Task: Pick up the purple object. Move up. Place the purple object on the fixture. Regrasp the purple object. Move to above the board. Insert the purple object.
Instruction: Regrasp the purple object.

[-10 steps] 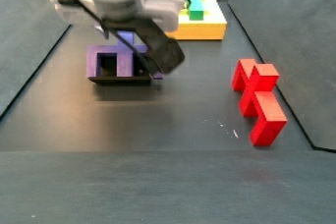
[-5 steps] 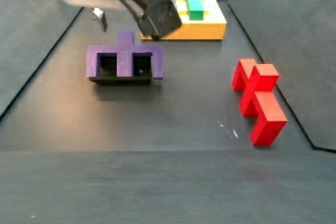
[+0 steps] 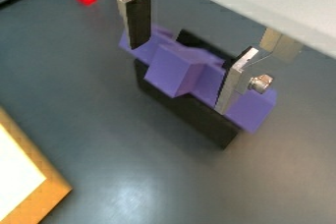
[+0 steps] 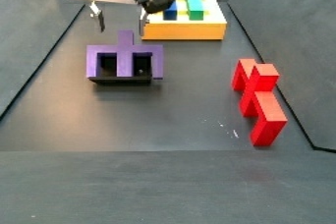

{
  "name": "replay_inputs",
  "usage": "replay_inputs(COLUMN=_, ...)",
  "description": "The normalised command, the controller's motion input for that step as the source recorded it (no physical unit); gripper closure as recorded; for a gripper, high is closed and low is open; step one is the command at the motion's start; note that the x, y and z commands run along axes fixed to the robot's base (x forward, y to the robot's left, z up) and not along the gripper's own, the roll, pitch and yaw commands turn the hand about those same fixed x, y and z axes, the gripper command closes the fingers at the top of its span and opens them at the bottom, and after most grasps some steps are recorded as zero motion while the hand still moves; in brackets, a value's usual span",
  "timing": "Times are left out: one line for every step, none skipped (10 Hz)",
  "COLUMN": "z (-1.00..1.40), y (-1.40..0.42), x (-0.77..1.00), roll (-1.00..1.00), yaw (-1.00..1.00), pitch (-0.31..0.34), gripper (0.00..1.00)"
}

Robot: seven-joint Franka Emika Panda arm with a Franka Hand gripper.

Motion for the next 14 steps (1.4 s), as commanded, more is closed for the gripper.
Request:
replay_inputs(z=0.06, y=0.0, x=0.0, roll=1.0, yaw=0.0, pitch=0.0, gripper=0.0)
replay_inputs(z=0.04, y=-0.11, x=0.01, roll=1.0, yaw=0.0, pitch=0.0, gripper=0.0)
replay_inputs(z=0.03, y=-0.21, x=0.03, roll=1.0, yaw=0.0, pitch=0.0, gripper=0.0)
replay_inputs(z=0.03, y=-0.29, x=0.0, roll=1.0, yaw=0.0, pitch=0.0, gripper=0.0)
replay_inputs(z=0.03, y=-0.29, x=0.0, roll=1.0, yaw=0.0, pitch=0.0, gripper=0.0)
replay_inputs(z=0.02, y=-0.25, x=0.0, roll=1.0, yaw=0.0, pitch=0.0, gripper=0.0)
replay_inputs(z=0.0, y=-0.04, x=0.0, roll=1.0, yaw=0.0, pitch=0.0, gripper=0.0)
replay_inputs(z=0.0, y=0.0, x=0.0, roll=1.0, yaw=0.0, pitch=-0.009, gripper=0.0)
replay_inputs(z=0.0, y=0.0, x=0.0, roll=1.0, yaw=0.0, pitch=-0.02, gripper=0.0)
replay_inputs(z=0.0, y=0.04, x=0.0, roll=1.0, yaw=0.0, pitch=-0.017, gripper=0.0)
replay_inputs(z=0.0, y=0.0, x=0.0, roll=1.0, yaw=0.0, pitch=-0.006, gripper=0.0)
replay_inputs(z=0.01, y=-0.21, x=-0.02, roll=1.0, yaw=0.11, pitch=-0.02, gripper=0.0)
replay_inputs(z=0.03, y=-0.25, x=0.0, roll=1.0, yaw=0.02, pitch=-0.071, gripper=0.0)
replay_inputs(z=0.04, y=-0.26, x=0.17, roll=1.0, yaw=0.0, pitch=0.0, gripper=0.0)
